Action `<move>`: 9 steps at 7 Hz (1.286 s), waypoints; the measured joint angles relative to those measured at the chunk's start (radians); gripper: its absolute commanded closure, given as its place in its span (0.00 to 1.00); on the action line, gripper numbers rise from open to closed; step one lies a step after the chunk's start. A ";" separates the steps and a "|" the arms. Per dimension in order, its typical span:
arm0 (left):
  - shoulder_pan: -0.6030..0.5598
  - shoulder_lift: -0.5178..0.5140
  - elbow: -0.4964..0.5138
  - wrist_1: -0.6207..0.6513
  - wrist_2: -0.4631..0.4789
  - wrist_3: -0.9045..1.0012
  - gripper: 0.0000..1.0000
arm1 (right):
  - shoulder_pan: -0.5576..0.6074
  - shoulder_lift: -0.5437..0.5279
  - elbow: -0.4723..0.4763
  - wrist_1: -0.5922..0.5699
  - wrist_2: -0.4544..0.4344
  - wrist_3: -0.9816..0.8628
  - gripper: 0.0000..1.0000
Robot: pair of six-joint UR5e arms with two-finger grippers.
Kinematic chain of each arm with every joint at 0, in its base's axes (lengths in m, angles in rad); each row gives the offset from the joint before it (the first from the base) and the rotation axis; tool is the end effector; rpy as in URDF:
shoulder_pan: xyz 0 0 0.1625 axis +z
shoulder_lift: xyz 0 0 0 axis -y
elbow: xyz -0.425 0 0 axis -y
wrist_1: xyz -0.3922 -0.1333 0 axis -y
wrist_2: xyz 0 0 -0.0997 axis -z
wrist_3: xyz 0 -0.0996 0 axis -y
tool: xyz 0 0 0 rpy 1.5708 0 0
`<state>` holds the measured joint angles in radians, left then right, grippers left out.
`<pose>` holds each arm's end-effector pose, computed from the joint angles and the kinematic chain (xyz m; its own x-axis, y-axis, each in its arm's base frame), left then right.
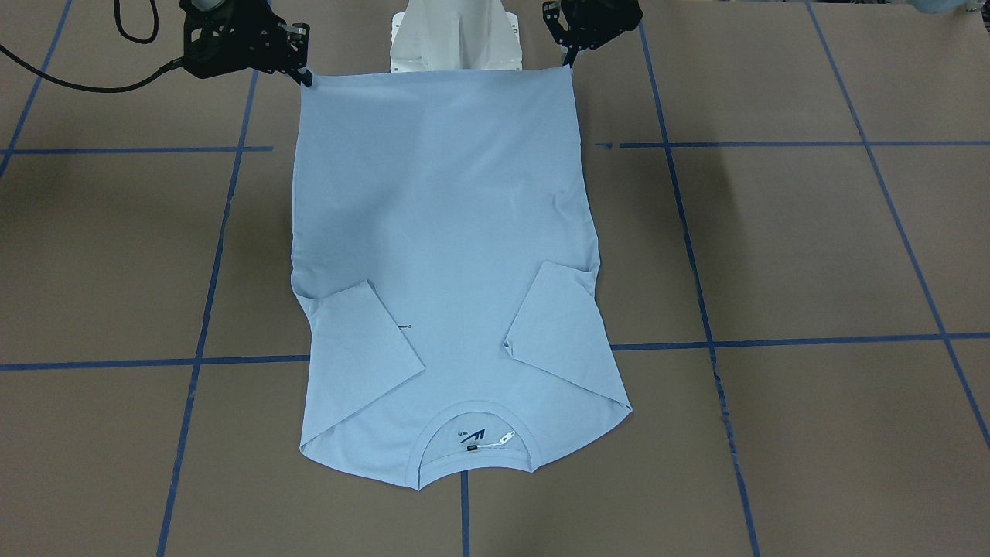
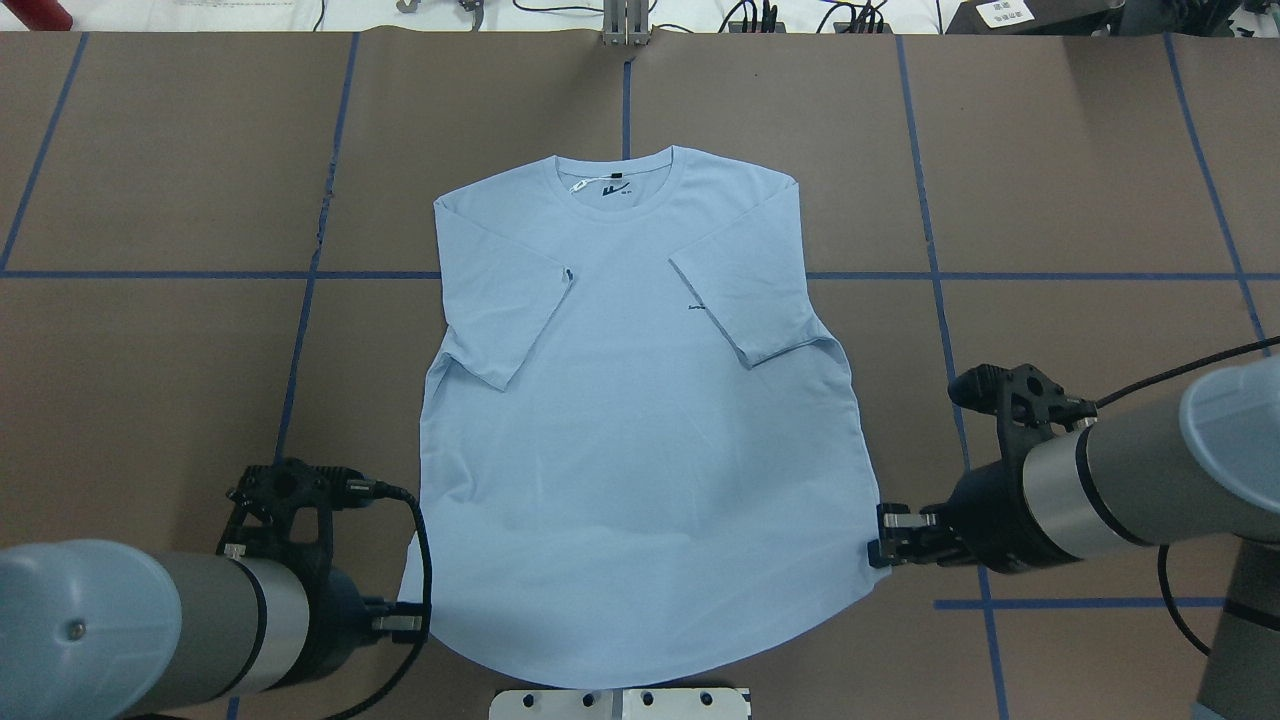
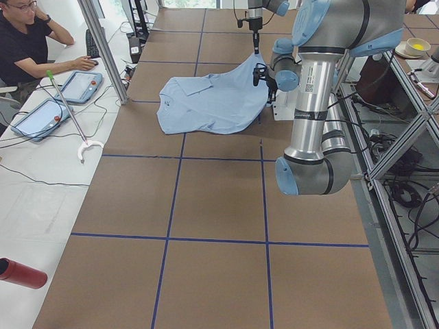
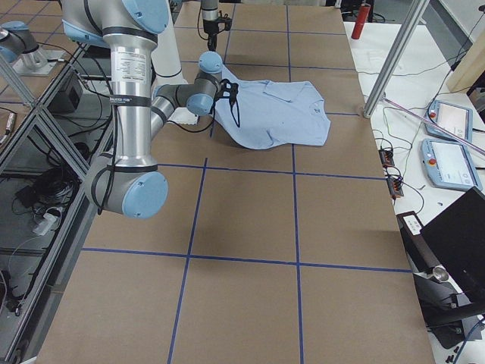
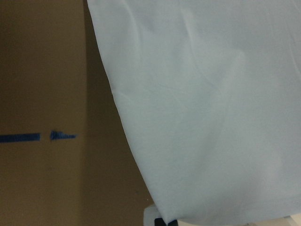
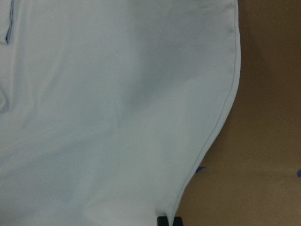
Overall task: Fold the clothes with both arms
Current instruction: 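Lift the hem and fold it toward the collar with both grippers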
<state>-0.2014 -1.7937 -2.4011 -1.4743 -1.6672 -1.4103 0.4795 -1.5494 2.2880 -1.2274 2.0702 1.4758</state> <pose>0.3931 -0.2065 0.2118 0.5768 0.0446 -0.8157 0.0302 0.9967 0.0759 -0.3359 -0.2711 0.2764 0.4176 0.1233 0.9002 0.0098 0.9901 -0.1401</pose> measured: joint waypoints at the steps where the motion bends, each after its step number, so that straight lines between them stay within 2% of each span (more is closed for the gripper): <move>1: -0.049 -0.011 0.019 0.000 -0.002 0.028 1.00 | 0.056 0.044 -0.036 0.000 0.004 -0.009 1.00; 2: -0.091 -0.026 0.050 0.000 -0.002 0.054 1.00 | 0.131 0.080 -0.080 -0.001 0.032 -0.037 1.00; 4: -0.160 -0.078 0.131 0.000 -0.003 0.084 1.00 | 0.288 0.141 -0.195 -0.001 0.144 -0.110 1.00; 7: -0.332 -0.189 0.263 -0.004 -0.063 0.142 1.00 | 0.344 0.263 -0.342 -0.001 0.167 -0.127 1.00; 9: -0.432 -0.240 0.394 -0.056 -0.075 0.197 1.00 | 0.370 0.328 -0.437 -0.001 0.163 -0.130 1.00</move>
<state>-0.6329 -2.0341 -2.0071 -1.5300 -1.7422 -1.2133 0.8492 -1.2214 1.8512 -1.2284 2.2327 1.3460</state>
